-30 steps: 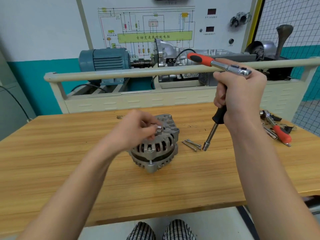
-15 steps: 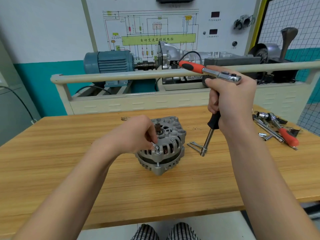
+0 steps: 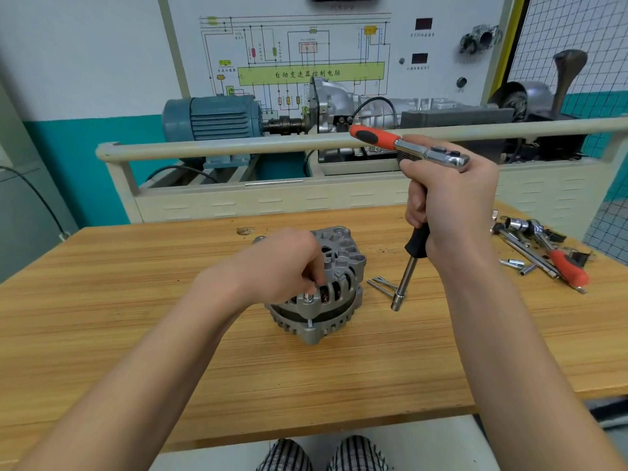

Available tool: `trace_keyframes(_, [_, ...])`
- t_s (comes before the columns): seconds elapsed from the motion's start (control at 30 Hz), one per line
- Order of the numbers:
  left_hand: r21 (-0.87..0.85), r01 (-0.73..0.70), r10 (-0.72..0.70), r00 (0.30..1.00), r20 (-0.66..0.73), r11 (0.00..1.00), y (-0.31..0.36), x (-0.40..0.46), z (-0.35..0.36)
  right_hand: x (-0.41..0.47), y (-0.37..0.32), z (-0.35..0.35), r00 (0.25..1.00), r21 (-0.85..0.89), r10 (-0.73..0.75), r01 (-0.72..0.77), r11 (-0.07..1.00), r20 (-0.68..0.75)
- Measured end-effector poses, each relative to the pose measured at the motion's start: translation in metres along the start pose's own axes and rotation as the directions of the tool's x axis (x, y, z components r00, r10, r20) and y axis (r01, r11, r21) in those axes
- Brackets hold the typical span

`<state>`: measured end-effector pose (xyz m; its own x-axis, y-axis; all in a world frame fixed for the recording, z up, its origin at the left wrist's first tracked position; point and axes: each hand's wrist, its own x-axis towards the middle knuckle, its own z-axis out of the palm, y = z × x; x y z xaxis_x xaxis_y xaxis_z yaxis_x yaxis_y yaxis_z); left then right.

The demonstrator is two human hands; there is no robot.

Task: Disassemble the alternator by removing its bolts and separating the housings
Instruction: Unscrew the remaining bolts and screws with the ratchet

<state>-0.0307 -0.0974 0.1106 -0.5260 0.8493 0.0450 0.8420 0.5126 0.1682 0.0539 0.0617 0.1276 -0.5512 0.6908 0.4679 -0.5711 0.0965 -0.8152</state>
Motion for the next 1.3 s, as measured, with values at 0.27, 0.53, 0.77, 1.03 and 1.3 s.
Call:
trace_keyframes(0.27, [-0.144,0.005,-0.012,0.999,-0.047,0.99,-0.01,-0.005,0.007,0.002,0.001,0.005,0.999,0.096,0.045,-0.048,0.994,0.026])
trace_keyframes(0.53, [-0.412,0.01,-0.145,0.944,-0.298,0.911,-0.01,-0.013,0.015,0.001,-0.003,0.016,0.972,0.312,0.218,-0.234,0.921,0.086])
trace_keyframes(0.77, [-0.907,0.033,-0.342,0.931,-0.124,0.419,0.018,0.004,0.011,0.001,-0.001,0.03,0.939,0.528,0.292,-0.342,0.777,0.18])
trace_keyframes(1.03, [-0.34,-0.222,0.027,0.869,-0.493,0.914,0.024,0.012,0.014,0.002,0.004,0.043,0.881,0.536,0.295,-0.461,0.707,0.37])
trace_keyframes(1.3, [-0.141,-0.17,0.059,0.815,-0.576,0.975,0.008,0.008,0.014,0.005,-0.005,0.043,0.816,0.455,0.252,-0.514,0.727,0.52])
